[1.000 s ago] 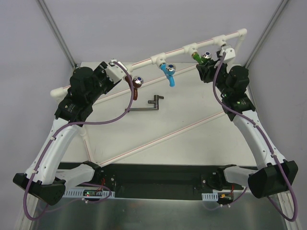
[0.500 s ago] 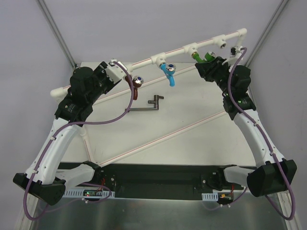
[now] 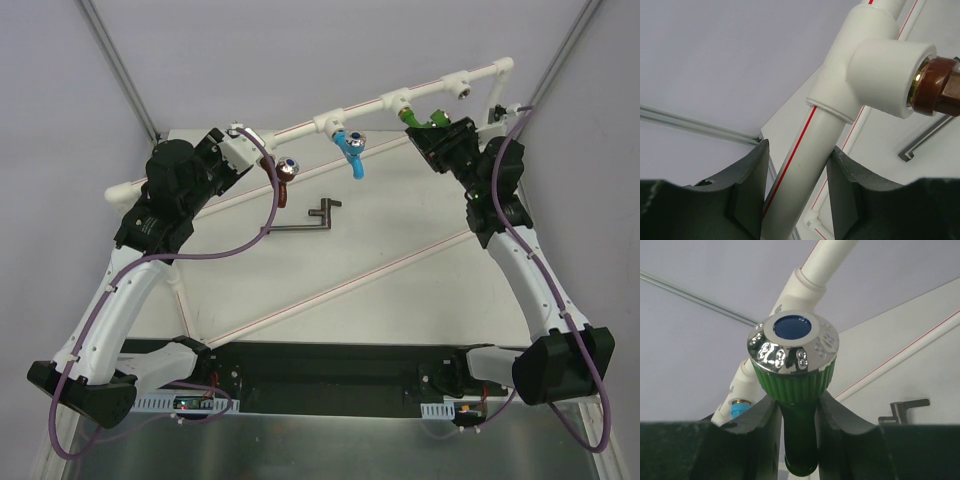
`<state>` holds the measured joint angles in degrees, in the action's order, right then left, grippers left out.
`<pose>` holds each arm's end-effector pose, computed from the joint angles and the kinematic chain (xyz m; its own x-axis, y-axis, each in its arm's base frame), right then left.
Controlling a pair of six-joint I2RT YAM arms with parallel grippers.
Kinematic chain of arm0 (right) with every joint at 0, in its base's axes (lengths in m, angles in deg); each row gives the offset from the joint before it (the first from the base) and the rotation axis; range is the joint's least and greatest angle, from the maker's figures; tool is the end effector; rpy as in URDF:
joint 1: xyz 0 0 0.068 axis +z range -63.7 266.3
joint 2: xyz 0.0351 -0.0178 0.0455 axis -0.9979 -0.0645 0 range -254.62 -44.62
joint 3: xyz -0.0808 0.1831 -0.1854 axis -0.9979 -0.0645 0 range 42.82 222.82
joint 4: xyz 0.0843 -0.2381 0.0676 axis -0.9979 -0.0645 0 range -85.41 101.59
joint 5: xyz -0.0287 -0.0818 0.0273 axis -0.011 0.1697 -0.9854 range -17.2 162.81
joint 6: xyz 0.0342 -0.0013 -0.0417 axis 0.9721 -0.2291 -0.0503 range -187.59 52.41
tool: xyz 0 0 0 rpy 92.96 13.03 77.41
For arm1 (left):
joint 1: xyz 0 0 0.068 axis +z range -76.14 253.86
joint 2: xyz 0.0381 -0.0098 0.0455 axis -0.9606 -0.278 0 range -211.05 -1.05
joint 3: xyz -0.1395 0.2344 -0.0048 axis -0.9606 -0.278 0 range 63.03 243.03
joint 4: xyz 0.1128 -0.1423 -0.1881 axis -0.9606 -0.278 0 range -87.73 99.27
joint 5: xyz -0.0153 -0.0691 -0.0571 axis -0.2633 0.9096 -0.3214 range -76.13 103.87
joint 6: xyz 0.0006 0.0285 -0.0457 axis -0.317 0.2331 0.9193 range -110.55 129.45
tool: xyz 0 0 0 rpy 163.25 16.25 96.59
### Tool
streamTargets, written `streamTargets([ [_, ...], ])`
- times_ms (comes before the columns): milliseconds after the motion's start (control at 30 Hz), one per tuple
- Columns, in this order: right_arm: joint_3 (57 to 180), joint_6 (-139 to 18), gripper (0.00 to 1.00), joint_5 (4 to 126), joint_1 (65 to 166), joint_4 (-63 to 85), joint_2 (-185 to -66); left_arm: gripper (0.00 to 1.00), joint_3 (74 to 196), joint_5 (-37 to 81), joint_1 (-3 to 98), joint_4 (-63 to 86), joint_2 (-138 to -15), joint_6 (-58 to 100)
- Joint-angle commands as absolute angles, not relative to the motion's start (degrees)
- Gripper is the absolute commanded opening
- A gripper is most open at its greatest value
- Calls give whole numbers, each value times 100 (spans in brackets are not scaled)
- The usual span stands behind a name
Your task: Install the water faucets
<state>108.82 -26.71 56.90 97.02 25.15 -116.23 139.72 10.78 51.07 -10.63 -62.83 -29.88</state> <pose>0.2868 0.0641 0.4147 -0.1889 0.6048 -0.7736 -0.4258 0.6595 0.6195 0.2087 -0.0857 0.4576 0.1517 0.6226 -0.7677 0.3117 0.7069 0.6349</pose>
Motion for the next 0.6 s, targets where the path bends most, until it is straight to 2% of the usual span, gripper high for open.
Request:
streamTargets([
  [0, 10760, -1416, 2, 6077, 9606, 3004, -12020, 0, 13686, 1290, 5074, -1921, -6328, -1314],
  [567, 10883, 500, 2, 5611, 9430, 3154, -12284, 0, 13669, 1255, 5074, -1930, -6372, -1341],
])
